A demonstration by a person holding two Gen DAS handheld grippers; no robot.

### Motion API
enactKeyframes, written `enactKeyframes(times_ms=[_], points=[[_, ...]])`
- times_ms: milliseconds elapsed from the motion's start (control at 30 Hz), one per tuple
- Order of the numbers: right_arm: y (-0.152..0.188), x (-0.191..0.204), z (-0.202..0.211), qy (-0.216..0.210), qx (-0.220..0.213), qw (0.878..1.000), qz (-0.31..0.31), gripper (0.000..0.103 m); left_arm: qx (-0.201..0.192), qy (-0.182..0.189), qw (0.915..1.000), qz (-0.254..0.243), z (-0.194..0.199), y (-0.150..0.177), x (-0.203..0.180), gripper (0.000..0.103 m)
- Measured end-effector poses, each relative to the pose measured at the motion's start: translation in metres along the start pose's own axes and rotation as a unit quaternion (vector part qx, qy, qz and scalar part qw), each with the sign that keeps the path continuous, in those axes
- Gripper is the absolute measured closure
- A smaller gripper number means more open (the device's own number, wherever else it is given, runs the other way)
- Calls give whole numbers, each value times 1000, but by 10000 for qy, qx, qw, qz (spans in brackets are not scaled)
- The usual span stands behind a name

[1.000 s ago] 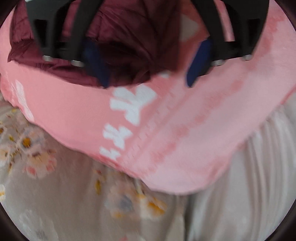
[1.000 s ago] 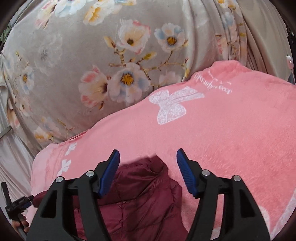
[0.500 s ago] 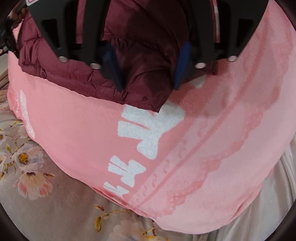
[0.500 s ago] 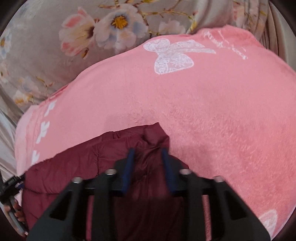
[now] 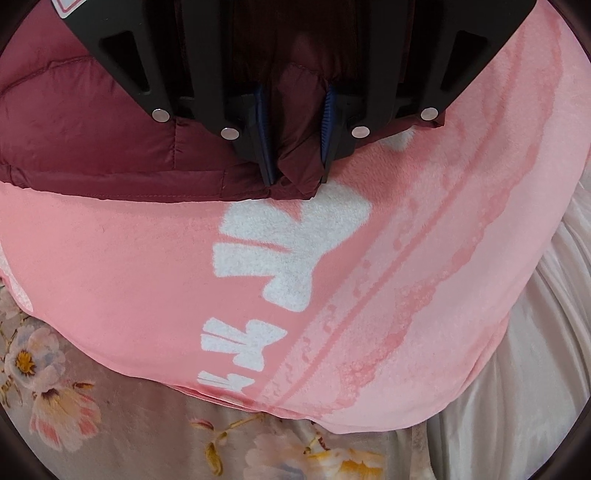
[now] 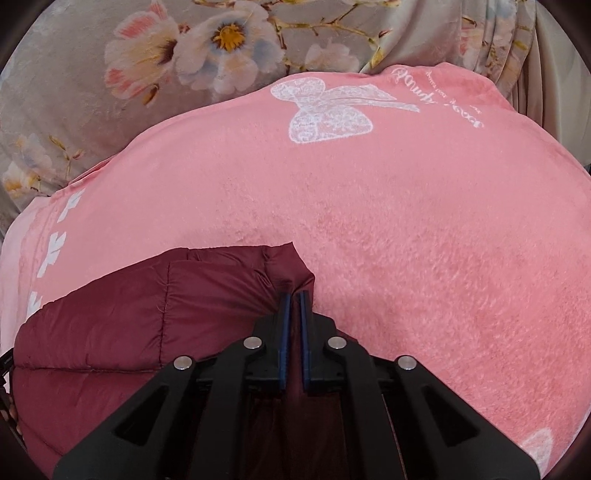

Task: Fold large clothes

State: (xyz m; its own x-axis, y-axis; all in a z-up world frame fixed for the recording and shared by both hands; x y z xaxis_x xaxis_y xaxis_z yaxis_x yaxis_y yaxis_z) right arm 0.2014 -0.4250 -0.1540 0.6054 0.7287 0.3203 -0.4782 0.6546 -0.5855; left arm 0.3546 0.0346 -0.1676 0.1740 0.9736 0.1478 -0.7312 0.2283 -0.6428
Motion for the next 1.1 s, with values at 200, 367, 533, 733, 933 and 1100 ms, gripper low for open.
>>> enactKeyframes(times_ms=[200, 367, 533, 733, 933, 1100], points=[[2, 2, -1, 56, -28, 10000, 73, 98, -38, -163, 9998, -62, -1, 1, -2, 82], [2, 1, -1, 4, -16, 10000, 10, 98, -31, -292, 9995, -118, -2, 1, -3, 82], [-6, -10, 6, -80, -141, 9992, -366, 93, 17, -293, 9996, 43, -1, 1, 4, 71], [-22, -29, 67, -70, -918, 9931, -724, 85, 32, -302, 9964, 798, 35, 3, 42, 62], [7, 70, 112, -1026, -642, 9911, 557, 61, -655, 278, 9959, 561, 117, -20, 4, 62], [55, 152, 114, -1468, -262, 9743, 1687, 56, -429, 1372, 9896, -98, 125, -11, -83, 57]])
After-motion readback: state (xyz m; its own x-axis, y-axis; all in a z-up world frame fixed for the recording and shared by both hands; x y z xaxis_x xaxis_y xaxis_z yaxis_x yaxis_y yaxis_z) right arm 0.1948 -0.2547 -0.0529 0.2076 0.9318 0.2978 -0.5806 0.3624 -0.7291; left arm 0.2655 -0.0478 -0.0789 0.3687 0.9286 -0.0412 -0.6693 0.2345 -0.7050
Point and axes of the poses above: each gripper's, at about its wrist camera, not at the fingertips, and z roughly against the way its jaws point, x to its left, y to its underside, the point moved 8 cm from there along -z, roughly the way its jaws point, and after that the axes turned 11 degrees about -z, right-handed, at the moved point
